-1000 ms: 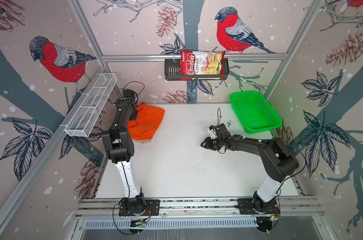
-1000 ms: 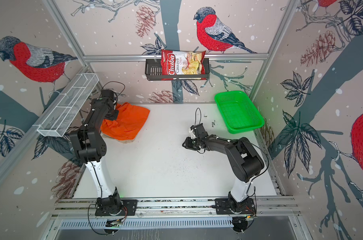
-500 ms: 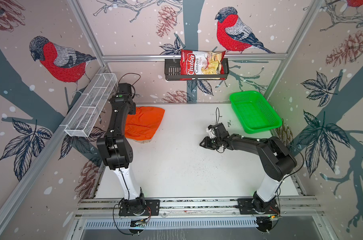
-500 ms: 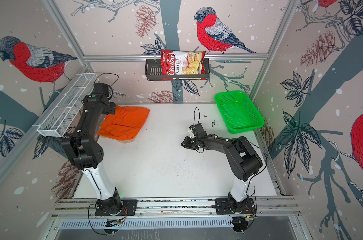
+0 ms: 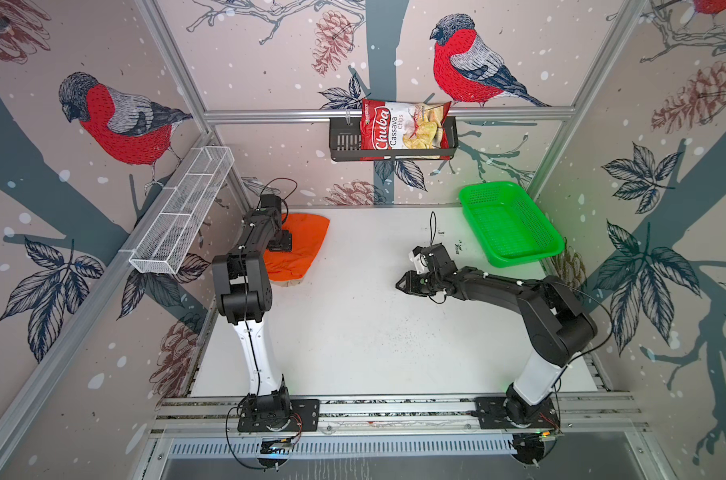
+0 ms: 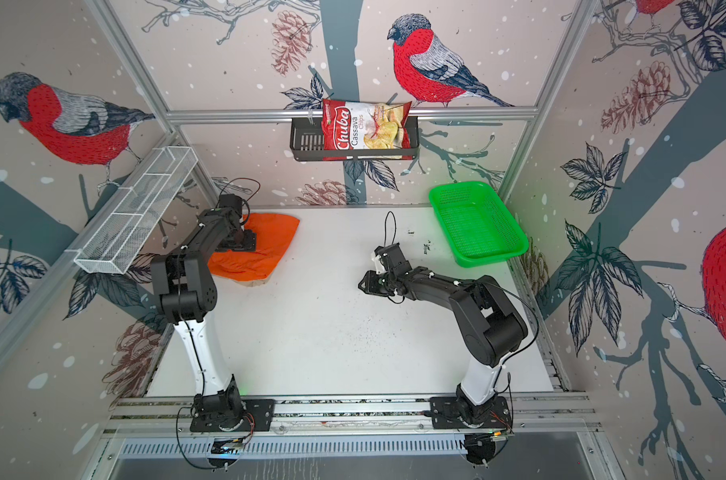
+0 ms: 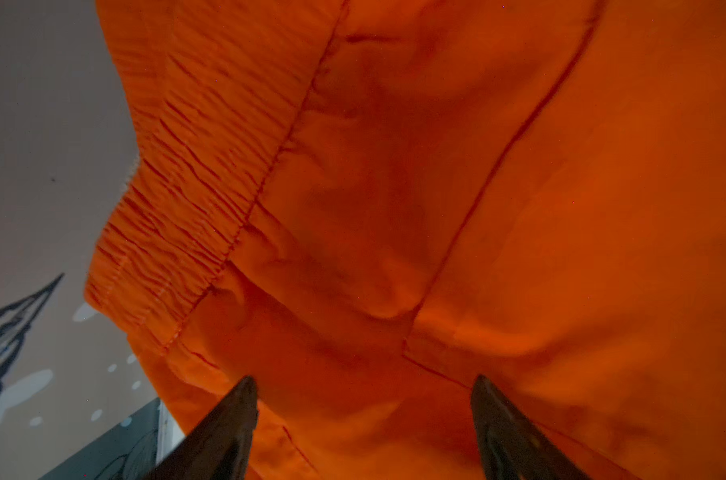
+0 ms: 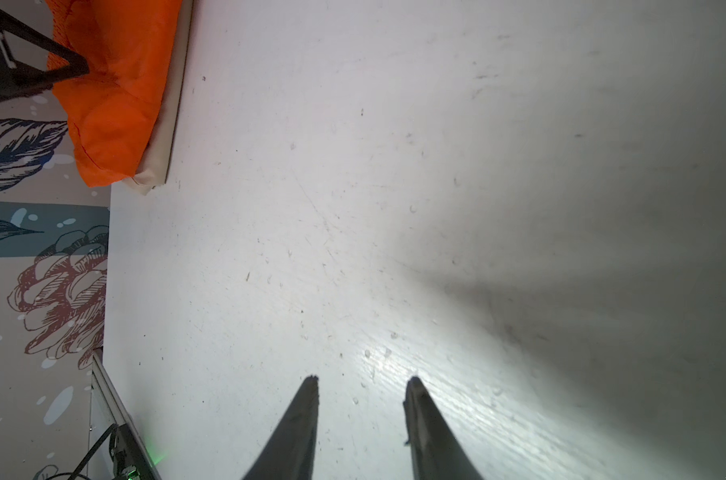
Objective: Fold and stack the shorts
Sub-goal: 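Open and raise the left gripper while the right gripper moves toward the basket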
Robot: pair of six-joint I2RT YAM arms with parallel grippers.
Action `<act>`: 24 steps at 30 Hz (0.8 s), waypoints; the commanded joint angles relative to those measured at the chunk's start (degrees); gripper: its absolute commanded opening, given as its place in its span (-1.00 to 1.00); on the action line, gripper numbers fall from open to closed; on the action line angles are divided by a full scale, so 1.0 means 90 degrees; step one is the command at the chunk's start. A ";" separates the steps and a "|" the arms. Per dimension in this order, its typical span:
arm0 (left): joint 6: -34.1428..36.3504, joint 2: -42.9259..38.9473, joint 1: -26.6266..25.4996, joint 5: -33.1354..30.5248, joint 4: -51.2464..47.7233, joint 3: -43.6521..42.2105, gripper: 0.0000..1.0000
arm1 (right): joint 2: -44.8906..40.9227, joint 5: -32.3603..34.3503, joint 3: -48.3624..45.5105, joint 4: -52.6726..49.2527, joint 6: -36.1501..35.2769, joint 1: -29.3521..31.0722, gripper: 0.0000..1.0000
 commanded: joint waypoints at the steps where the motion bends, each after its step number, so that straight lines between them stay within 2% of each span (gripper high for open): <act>1: -0.0352 0.0151 0.0003 0.0204 0.0355 -0.0153 0.61 | -0.0096 0.0078 -0.0064 0.0034 -0.0121 0.0001 -0.25; 9: -0.0646 0.0158 0.0003 0.0302 0.0578 -0.0347 0.69 | -0.0422 0.0178 -0.0238 0.0089 -0.0121 -0.0073 -0.24; 12: -0.0726 -0.0409 -0.0044 0.0399 0.0727 -0.0535 0.76 | -0.0634 0.0288 -0.0259 0.0043 -0.0158 -0.0150 -0.23; 13: -0.0767 -0.0674 -0.0072 0.0356 0.0728 -0.0592 0.92 | -0.0744 0.0372 -0.0260 0.0016 -0.0186 -0.0197 -0.22; 16: -0.0969 -0.1749 -0.0170 0.0064 0.1000 -0.1103 0.96 | -0.1153 0.0696 -0.0285 -0.0061 -0.0342 -0.0362 -0.13; 17: -0.1018 -0.2207 -0.0239 0.0105 0.1318 -0.1449 0.96 | -0.1320 0.0888 -0.0309 -0.0103 -0.0414 -0.0442 -0.03; 18: -0.0941 -0.2619 -0.0320 0.0214 0.1682 -0.1826 0.96 | -0.1482 0.1067 -0.0325 -0.0147 -0.0472 -0.0529 0.15; 19: -0.0842 -0.3101 -0.0423 0.0297 0.2135 -0.2308 0.96 | -0.1665 0.1280 -0.0367 -0.0165 -0.0554 -0.0651 0.63; 20: -0.0854 -0.3610 -0.0541 0.0297 0.2749 -0.2863 0.96 | -0.1858 0.1439 -0.0432 -0.0152 -0.0660 -0.0788 0.99; 24: -0.0865 -0.5380 -0.0677 0.0924 0.5660 -0.5527 0.96 | -0.2550 0.1962 -0.0877 0.0261 -0.0982 -0.1439 0.98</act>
